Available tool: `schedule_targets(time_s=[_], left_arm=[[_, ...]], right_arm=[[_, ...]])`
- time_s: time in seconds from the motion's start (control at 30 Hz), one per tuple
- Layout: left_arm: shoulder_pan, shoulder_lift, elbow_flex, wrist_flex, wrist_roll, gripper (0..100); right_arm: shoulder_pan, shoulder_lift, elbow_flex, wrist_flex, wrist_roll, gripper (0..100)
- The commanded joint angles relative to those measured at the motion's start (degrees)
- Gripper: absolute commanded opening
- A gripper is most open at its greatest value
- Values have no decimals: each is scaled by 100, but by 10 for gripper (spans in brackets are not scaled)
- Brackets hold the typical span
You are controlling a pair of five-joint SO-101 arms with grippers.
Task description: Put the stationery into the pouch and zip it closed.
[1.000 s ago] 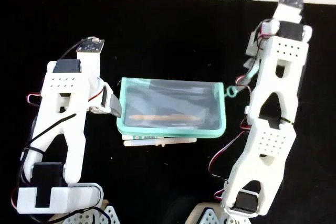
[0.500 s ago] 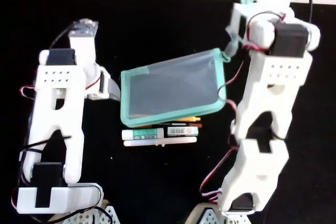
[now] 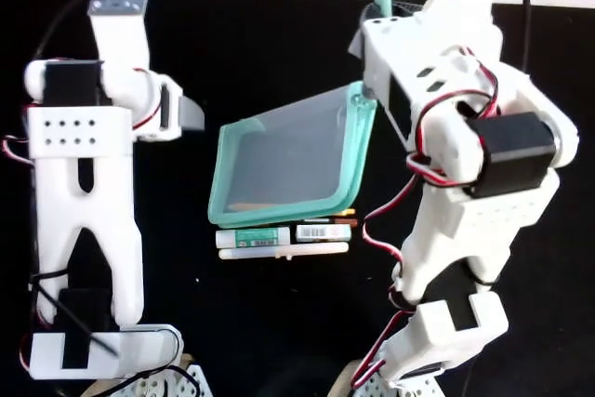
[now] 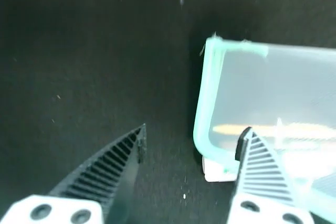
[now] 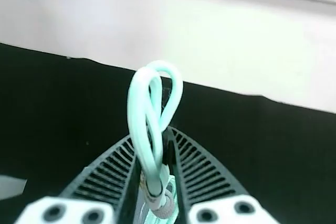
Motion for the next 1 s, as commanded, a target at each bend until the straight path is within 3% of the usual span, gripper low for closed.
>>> schedule_targets(time_s=[0.0,0.53,0.73,0.97], left_arm=[[-22,-75,-549,62,53,288],[-198,-57,-1613,9,53,288],[-593,-22,-2149,0,62,288],[-576,-13,-2501,-44,62,288]], right_arm=[[-215,-242,-189,-4,79,5],[-1640,-251,-198,-989,343,5],[-2413,-251,-198,-1112,1055,5],[-2888,-242,-198,-1305,1600,5]])
